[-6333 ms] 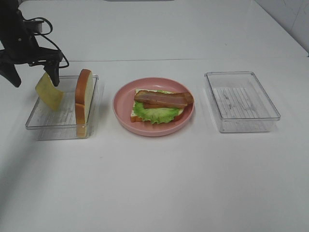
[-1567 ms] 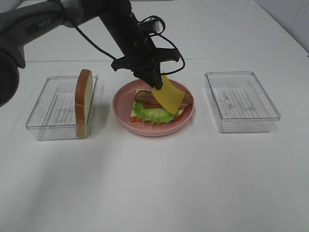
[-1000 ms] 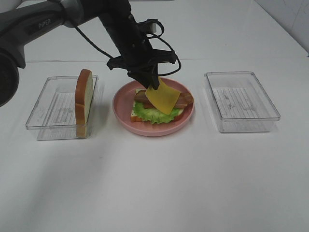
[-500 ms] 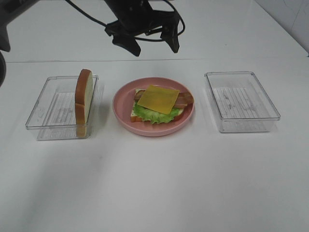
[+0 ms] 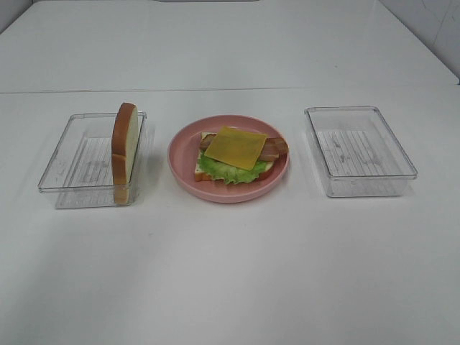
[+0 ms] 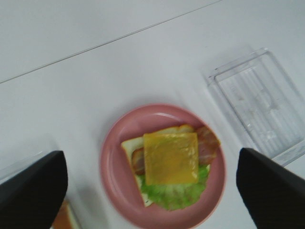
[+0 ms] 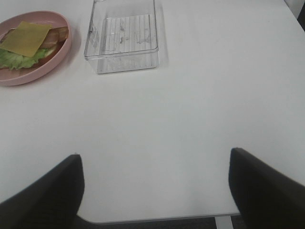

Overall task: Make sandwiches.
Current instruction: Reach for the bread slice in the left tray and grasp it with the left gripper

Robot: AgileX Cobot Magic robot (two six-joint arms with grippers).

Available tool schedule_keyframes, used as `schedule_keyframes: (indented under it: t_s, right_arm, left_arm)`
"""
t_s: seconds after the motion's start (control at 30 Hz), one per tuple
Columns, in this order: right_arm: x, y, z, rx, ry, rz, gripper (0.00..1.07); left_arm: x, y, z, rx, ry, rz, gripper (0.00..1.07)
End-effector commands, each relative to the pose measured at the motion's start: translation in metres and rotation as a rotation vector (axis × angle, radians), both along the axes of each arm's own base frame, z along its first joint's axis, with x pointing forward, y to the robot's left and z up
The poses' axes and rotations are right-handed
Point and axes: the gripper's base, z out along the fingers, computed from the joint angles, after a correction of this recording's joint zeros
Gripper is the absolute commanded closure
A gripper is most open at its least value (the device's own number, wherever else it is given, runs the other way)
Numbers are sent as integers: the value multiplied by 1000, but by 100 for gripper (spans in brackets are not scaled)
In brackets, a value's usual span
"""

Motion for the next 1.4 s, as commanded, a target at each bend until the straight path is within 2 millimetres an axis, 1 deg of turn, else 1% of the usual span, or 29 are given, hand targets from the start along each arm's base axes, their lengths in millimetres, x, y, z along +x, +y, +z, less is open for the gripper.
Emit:
schedule_keyframes:
  t_s: [0.03, 0.07, 0.1, 0.13, 0.23, 0.27, 0.3, 0.37, 0.4, 0.43, 0.47, 0.5, 0.53, 0.6, 0.63, 0.7, 0.73, 0.77, 0.83, 0.87, 0.9, 0.97, 1.0, 1.07, 1.1, 1.13, 1.17, 1.23, 1.4]
  right_arm:
    - [-3, -1, 0, 1, -35, 1, 27]
    - [-3, -1, 0, 1, -35, 1, 27]
    - [-3, -1, 0, 1, -35, 1, 27]
    - [-3, -1, 0, 1, -35, 1, 27]
    - [-3, -1, 0, 1, -35, 1, 27]
    - [-3, -1, 0, 1, -35, 1, 27]
    - [-3, -1, 0, 1, -35, 1, 27]
    - [-3, -1, 0, 1, -35, 1, 27]
    - [-3, -1, 0, 1, -35, 1, 27]
    - [-3, -1, 0, 1, -35, 1, 27]
    - [-3, -1, 0, 1, -35, 1, 27]
    - [-3, -1, 0, 1, -35, 1, 27]
    - [-3, -1, 0, 1, -35, 1, 27]
    - [-3, -1, 0, 1, -35, 1, 27]
    - [-3, -1, 0, 1, -35, 1, 27]
    - [-3, -1, 0, 1, -35, 1, 27]
    - [-3, -1, 0, 1, -35, 1, 27]
    - [-3, -1, 0, 1, -35, 1, 27]
    - [-3, -1, 0, 1, -35, 1, 27]
    - [-3, -1, 0, 1, -35, 1, 27]
    - [-3, -1, 0, 1, -35, 1, 27]
    - [-3, -1, 0, 1, -35, 1, 27]
    - [-3, -1, 0, 1, -35, 1, 27]
    - [-3, 0, 0, 2, -35, 2, 27]
    - [-3, 0, 0, 2, -35, 2, 27]
    - [-3, 0, 0, 2, -35, 2, 27]
    - [-3, 0, 0, 2, -35, 2, 27]
    - [-3, 0, 0, 2, -35, 2, 27]
    - [-3, -1, 0, 1, -35, 1, 27]
  left_arm:
    - [-32, 26, 4, 141, 107, 55, 19]
    - [-32, 26, 4, 141, 107, 55, 19]
    - [-38, 33, 6, 153, 115, 70, 19]
    - [-48, 47, 9, 150, 138, 103, 19]
    - [-50, 52, 9, 148, 150, 116, 19]
    - [-53, 63, 4, 145, 186, 135, 20]
    - [-51, 75, -4, 144, 225, 161, 20]
    - [-49, 79, -8, 144, 241, 172, 20]
    - [-45, 87, -22, 156, 285, 194, 20]
    - [-45, 87, -22, 156, 285, 194, 20]
    - [-44, 88, -27, 159, 304, 199, 20]
    - [-42, 92, -41, 170, 350, 223, 20]
    - [-42, 92, -41, 170, 350, 223, 20]
    - [-40, 91, -60, 189, 404, 241, 20]
    - [-40, 91, -60, 189, 404, 241, 20]
    - [-34, 89, -76, 198, 445, 255, 20]
    - [-34, 89, -76, 198, 445, 255, 20]
    - [-31, 85, -84, 187, 463, 251, 20]
    - [-30, 84, -87, 177, 471, 249, 20]
    - [-28, 79, -94, 169, 487, 239, 20]
    - [-28, 79, -94, 169, 487, 239, 20]
    - [-25, 78, -105, 183, 514, 235, 20]
    - [-25, 78, -105, 183, 514, 235, 20]
    - [-20, 77, -117, 197, 531, 233, 20]
    - [-20, 77, -117, 197, 531, 233, 20]
    - [-18, 75, -125, 199, 543, 233, 20]
    - [-18, 75, -125, 199, 543, 233, 20]
    - [-16, 70, -134, 205, 551, 226, 20]
    - [-11, 66, -145, 193, 551, 224, 20]
